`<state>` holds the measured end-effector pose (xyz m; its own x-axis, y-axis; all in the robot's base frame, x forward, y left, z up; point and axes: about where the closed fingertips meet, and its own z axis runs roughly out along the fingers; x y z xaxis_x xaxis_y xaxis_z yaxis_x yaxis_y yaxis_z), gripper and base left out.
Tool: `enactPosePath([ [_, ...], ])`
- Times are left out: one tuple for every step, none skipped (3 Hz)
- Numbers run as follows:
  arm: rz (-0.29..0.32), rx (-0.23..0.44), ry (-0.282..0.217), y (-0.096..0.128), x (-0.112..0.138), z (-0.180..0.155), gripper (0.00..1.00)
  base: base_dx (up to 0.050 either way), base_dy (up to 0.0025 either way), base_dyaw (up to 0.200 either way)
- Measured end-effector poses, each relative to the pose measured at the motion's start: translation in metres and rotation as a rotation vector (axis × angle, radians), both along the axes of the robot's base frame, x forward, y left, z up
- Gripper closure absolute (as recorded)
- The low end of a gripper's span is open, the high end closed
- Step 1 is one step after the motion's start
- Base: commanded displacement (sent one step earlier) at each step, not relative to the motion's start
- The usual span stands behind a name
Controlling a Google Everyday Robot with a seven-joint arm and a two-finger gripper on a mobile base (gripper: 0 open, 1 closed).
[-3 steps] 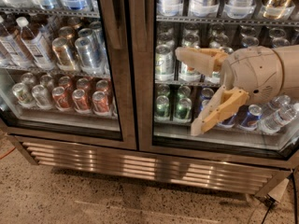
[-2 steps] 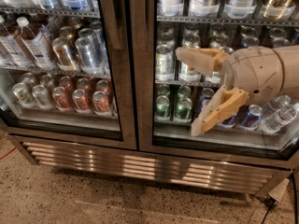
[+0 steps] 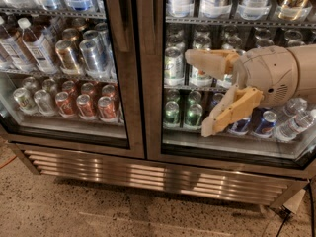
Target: Open right fridge door
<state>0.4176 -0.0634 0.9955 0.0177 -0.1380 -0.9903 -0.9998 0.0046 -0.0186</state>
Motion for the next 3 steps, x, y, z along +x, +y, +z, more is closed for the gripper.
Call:
enactPosePath([
  [0.003, 0.017, -0.016, 0.005, 0.003, 0.004, 0.0, 0.0, 0.0, 0.0],
  [0.008, 0.017, -0.117, 0.021, -0.023, 0.044, 0.0, 0.0, 0.0, 0.0],
  [0.008, 0.017, -0.117, 0.021, -0.023, 0.044, 0.0, 0.036, 0.00247, 0.136],
])
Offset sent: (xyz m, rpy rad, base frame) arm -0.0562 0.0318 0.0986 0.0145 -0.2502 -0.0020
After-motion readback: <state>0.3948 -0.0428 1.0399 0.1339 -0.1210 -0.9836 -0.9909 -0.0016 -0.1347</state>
